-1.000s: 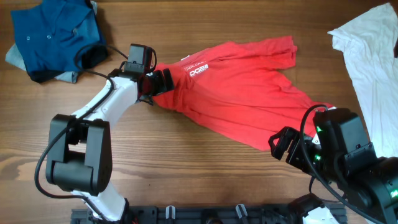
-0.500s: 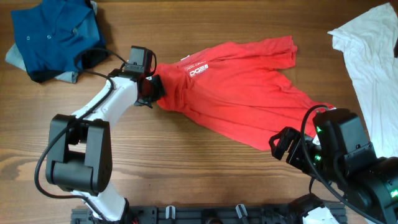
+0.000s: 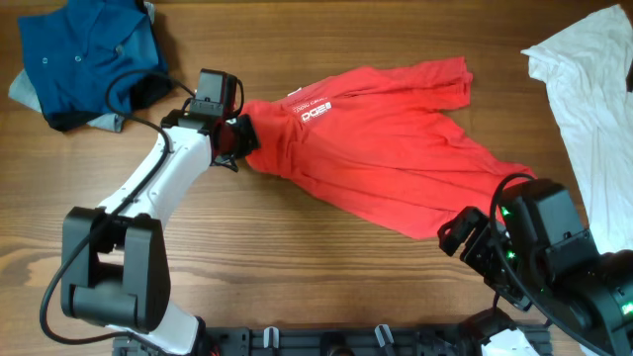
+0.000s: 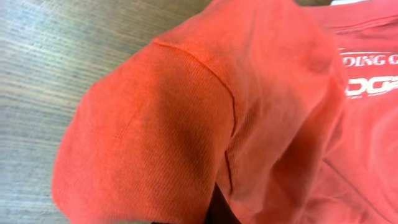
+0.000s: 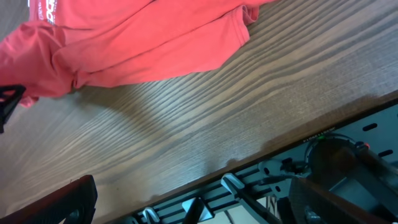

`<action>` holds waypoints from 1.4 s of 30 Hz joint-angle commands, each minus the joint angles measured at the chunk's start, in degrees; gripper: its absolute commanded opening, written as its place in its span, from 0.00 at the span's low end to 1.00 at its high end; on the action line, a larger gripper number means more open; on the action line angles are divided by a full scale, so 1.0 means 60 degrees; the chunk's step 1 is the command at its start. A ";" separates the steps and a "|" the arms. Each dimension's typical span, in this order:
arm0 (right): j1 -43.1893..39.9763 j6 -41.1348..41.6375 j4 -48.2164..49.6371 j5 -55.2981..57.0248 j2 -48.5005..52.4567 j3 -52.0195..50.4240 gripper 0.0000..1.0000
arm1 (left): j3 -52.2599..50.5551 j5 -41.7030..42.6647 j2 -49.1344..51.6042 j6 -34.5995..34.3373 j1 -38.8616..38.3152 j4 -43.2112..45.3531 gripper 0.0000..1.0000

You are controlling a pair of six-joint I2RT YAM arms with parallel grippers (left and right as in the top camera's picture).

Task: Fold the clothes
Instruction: 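Grasp the right side of the red T-shirt with the right gripper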

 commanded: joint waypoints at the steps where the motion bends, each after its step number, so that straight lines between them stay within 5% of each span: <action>1: 0.0011 0.0186 0.0004 0.0255 -0.0095 0.0022 1.00 | 0.0069 -0.0299 -0.0117 -0.0029 0.0441 -0.0087 0.04; 16: 0.0011 0.0157 0.2084 0.1140 0.1388 -0.2765 1.00 | 0.0040 -0.0295 -0.0098 -0.0062 0.2288 -0.0940 0.04; 30: 0.0000 -0.0390 0.4087 0.0379 0.5519 -0.2849 0.99 | -0.0135 -0.0295 -0.0073 -0.0066 0.3268 -0.1355 0.04; 42: -0.0288 -0.0780 0.5832 0.0251 0.6065 -0.3738 0.97 | -0.0135 -0.0295 -0.0073 -0.0066 0.3814 -0.1647 0.04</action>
